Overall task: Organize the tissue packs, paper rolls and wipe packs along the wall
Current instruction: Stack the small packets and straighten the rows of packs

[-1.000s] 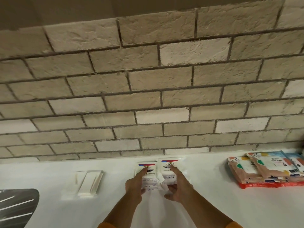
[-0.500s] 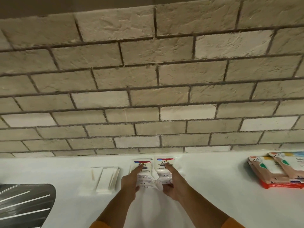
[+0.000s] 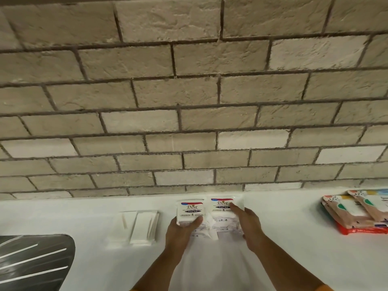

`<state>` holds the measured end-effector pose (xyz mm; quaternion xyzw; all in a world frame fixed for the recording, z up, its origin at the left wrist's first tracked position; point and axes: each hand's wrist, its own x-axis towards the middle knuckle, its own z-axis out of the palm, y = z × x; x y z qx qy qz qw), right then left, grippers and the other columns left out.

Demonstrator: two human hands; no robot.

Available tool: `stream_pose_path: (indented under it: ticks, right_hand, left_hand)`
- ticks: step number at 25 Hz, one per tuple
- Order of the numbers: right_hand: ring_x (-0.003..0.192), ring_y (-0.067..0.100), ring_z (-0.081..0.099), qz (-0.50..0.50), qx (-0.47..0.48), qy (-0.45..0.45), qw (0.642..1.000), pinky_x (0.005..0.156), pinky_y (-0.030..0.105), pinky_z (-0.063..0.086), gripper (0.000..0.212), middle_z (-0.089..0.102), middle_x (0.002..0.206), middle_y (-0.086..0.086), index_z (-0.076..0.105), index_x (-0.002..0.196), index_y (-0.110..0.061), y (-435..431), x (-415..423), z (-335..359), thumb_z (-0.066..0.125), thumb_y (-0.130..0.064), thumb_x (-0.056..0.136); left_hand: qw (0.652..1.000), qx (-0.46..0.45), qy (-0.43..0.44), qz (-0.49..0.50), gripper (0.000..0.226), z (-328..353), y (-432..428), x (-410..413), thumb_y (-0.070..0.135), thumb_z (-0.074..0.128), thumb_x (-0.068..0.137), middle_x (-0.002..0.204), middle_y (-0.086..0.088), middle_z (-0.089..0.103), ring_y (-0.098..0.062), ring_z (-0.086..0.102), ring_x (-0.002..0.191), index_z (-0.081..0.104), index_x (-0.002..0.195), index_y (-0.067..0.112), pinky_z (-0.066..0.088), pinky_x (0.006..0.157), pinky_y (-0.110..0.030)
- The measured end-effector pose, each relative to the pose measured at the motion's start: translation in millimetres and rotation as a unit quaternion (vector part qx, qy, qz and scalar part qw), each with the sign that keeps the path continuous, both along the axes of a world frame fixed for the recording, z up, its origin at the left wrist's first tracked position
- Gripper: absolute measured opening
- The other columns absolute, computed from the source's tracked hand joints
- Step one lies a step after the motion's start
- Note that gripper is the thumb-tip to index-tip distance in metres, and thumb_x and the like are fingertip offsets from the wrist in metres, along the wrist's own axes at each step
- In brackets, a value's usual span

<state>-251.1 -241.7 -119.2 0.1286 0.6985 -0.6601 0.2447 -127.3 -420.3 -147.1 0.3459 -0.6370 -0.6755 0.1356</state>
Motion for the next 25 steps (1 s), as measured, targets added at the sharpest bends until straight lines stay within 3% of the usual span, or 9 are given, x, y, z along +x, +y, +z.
stream_pose_path:
  ticks: [2,6,9,12,15,25]
  right_hand:
    - [0.086,0.025,0.073,0.019,-0.015,0.019,1.000,0.063,0.029,0.048,0.040,0.078,0.098,0.006,0.070,0.117,-0.014,3.5,-1.7,3.0,0.080,-0.035,0.084]
    - [0.077,0.022,0.071,0.036,-0.045,0.025,0.998,0.059,0.028,0.046,0.022,0.078,0.092,0.006,0.072,0.104,-0.016,7.7,-1.9,10.5,0.079,-0.027,0.087]
    - [0.079,0.024,0.072,0.044,-0.050,0.022,0.998,0.060,0.029,0.048,0.021,0.079,0.092,0.006,0.074,0.102,-0.016,8.0,-4.0,9.2,0.080,-0.028,0.085]
    - [0.085,0.026,0.075,0.054,-0.055,0.024,0.997,0.062,0.028,0.052,0.024,0.081,0.093,0.006,0.076,0.103,-0.017,8.0,-5.4,6.1,0.081,-0.030,0.084]
    - [0.086,0.025,0.076,0.058,-0.061,0.021,0.996,0.065,0.027,0.053,0.025,0.081,0.091,0.004,0.076,0.103,-0.016,3.8,-4.0,2.6,0.081,-0.031,0.084]
    - [0.099,0.028,0.075,0.104,-0.046,0.033,0.993,0.093,0.039,0.054,0.033,0.081,0.095,0.001,0.076,0.105,-0.019,-5.6,-3.5,-3.6,0.082,-0.042,0.082]
  left_hand:
    - [0.997,-0.051,-0.012,-0.048,0.058,2.4,-1.3,4.2,0.043,0.097,0.055,0.099,0.016,0.078,-0.005,0.074,0.094,0.075,0.108,0.033,0.058,0.087,-0.027]
    - [0.986,-0.147,-0.056,-0.057,0.072,-3.8,-4.9,7.5,0.032,0.096,0.045,0.100,0.017,0.077,0.000,0.072,0.089,0.069,0.112,0.030,0.055,0.070,-0.010]
    - [0.975,-0.204,-0.073,-0.041,0.061,-3.8,-2.7,10.7,0.020,0.087,0.055,0.090,0.021,0.072,0.009,0.066,0.082,0.067,0.112,0.027,0.047,0.061,-0.001]
    - [0.973,-0.223,-0.050,-0.024,0.052,-3.0,-2.0,13.5,0.010,0.085,0.065,0.084,0.022,0.069,0.016,0.064,0.075,0.068,0.110,0.029,0.044,0.062,0.002]
    - [0.974,-0.224,-0.036,-0.011,0.052,-4.2,-4.1,15.3,0.005,0.083,0.067,0.086,0.021,0.071,0.023,0.062,0.080,0.067,0.108,0.032,0.046,0.066,0.000]
    - [0.970,-0.240,-0.034,0.023,0.045,-9.6,-11.6,17.5,0.010,0.084,0.069,0.090,0.016,0.073,0.006,0.064,0.078,0.071,0.110,0.024,0.044,0.063,0.001]
